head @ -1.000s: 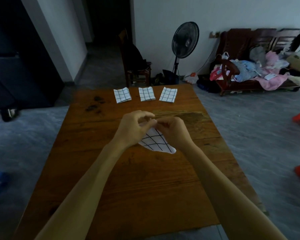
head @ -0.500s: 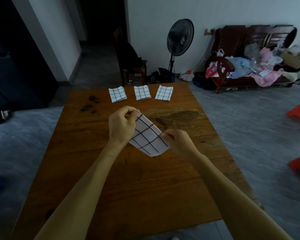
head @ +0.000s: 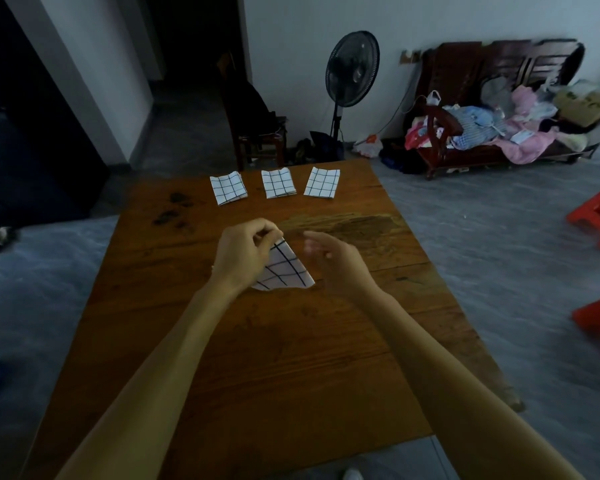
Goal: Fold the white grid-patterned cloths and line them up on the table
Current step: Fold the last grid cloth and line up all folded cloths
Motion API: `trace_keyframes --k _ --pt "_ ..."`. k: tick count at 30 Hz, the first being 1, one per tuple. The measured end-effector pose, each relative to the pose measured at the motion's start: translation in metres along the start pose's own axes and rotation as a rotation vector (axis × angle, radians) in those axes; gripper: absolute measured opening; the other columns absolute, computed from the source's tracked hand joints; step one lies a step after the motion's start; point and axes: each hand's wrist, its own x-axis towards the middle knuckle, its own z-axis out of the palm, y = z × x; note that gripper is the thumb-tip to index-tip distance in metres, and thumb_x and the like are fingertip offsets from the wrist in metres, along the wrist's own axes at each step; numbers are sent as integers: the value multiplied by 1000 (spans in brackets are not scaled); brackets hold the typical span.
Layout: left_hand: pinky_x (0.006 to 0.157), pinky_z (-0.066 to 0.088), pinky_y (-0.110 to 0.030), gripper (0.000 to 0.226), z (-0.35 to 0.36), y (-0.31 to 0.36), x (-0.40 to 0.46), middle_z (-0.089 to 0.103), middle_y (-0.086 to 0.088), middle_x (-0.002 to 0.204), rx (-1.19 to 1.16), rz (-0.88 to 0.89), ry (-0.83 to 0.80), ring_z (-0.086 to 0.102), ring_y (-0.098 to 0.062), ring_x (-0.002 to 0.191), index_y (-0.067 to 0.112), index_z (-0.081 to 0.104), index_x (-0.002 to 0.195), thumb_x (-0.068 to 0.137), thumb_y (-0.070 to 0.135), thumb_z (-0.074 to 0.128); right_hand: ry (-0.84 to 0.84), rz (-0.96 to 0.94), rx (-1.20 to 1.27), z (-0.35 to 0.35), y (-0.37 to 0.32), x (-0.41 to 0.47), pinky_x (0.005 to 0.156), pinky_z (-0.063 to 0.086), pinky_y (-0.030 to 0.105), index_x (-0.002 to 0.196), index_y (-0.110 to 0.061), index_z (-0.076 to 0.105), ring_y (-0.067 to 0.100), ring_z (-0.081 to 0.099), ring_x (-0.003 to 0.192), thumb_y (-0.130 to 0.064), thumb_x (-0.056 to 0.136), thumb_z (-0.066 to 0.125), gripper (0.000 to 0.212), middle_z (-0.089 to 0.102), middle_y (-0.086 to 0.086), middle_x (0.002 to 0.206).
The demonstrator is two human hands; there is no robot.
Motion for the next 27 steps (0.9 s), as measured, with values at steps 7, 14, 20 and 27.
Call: trace_keyframes --k 7,14,20,27 --pt "66 44 -5 10 -3 11 8 65 8 85 -105 -16 85 57 1 76 13 70 92 91 18 62 151 -217 -57 13 -2 6 48 40 26 92 -15 70 9 56 56 -22 101 49 24 65 -4 70" --pt "68 47 -10 14 -3 5 11 65 7 85 -123 -55 202 58 1 75 9 70 95 91 19 61 134 -156 -130 24 30 -13 46 33 12 102 -15 70 -2 48 54 -20 101 48 22 65 -7 78" --pt "69 47 -12 16 0 6 8 65 5 86 -116 -63 222 58 -3 76 9 70 95 92 20 60 -40 -10 -251 22 53 -30 55 38 17 97 -17 68 1 56 62 -24 101 48 22 65 -9 82" --pt "70 47 -13 14 -7 6 9 68 3 92 -22 12 81 59 -5 79 10 69 100 92 17 59 25 224 -197 8 58 -38 58 45 24 109 -27 60 2 57 63 -33 101 45 18 62 -12 81"
